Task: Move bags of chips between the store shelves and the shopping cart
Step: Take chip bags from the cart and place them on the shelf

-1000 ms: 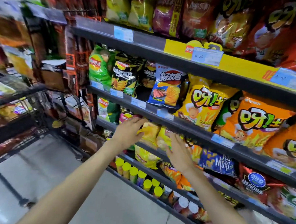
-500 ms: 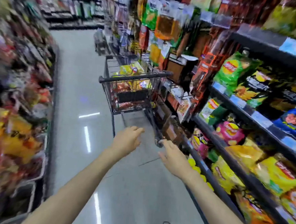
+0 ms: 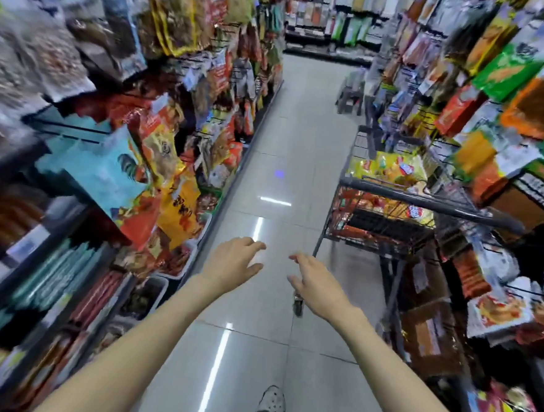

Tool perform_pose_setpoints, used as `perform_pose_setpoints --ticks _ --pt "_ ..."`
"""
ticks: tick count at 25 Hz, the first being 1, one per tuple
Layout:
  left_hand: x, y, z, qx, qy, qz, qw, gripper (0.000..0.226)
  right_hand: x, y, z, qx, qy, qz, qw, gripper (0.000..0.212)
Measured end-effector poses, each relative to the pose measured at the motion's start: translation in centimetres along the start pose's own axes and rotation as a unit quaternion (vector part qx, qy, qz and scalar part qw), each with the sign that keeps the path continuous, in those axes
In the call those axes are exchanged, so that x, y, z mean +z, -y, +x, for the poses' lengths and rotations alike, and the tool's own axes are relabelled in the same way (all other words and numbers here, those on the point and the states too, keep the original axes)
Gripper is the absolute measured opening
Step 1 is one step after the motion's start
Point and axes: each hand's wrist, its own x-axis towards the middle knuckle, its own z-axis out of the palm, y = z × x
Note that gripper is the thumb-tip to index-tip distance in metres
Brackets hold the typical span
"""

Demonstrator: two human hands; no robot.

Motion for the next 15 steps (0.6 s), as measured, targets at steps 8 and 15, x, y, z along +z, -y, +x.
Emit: perform_pose_setpoints --ticks 8,15 --pt "-3.5 7.5 10.4 -0.072 -0.020 0.041 0.996 0.042 -2.1 1.3 18.1 -0.106 0.029 -0.013 0.994 0.041" --pt "-3.9 15.2 21.2 -0.084 -0.010 0.045 0.995 0.043 -1.8 1.5 31.3 -0.133 0.054 -0.052 0.988 0.040"
